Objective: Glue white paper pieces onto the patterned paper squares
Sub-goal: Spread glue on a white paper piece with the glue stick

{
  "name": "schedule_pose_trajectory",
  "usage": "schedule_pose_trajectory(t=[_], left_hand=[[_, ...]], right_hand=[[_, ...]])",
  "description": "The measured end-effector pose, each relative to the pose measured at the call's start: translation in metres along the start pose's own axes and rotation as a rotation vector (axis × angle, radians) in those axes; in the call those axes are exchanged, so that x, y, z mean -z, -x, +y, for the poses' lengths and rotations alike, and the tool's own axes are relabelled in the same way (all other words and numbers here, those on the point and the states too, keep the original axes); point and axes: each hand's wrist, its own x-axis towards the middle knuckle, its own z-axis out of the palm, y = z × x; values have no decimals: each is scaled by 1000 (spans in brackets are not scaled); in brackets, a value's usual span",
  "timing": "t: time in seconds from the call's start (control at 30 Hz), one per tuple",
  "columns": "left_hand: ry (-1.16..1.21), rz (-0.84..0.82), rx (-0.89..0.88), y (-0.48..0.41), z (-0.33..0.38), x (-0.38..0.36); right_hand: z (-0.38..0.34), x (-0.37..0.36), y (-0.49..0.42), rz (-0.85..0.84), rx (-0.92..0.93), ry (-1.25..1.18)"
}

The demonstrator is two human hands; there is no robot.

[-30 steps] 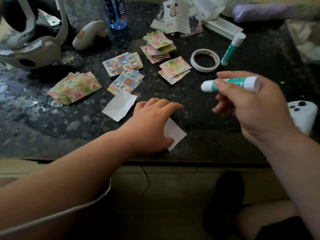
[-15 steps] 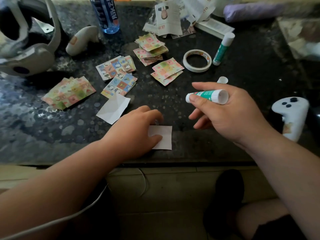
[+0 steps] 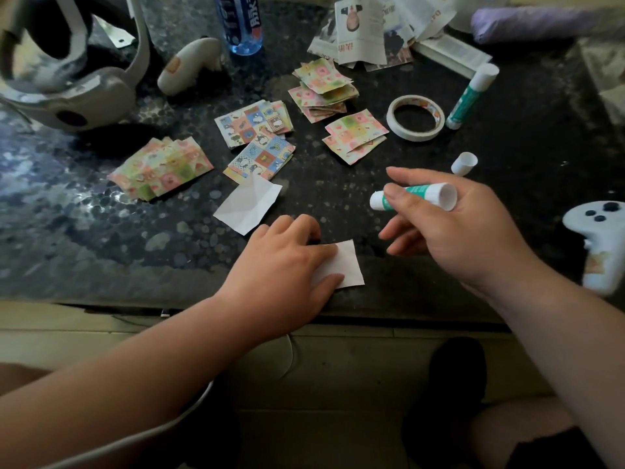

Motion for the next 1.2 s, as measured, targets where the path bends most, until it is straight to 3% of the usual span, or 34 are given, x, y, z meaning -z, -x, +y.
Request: schedule_pose_trajectory(t=[0.5, 1.2], left_hand=[[127, -11, 29, -1, 2, -1], [178, -20, 82, -3, 1, 1]], right_hand=[[13, -16, -3, -38, -52, 236], [12, -21, -6, -100, 20, 515]])
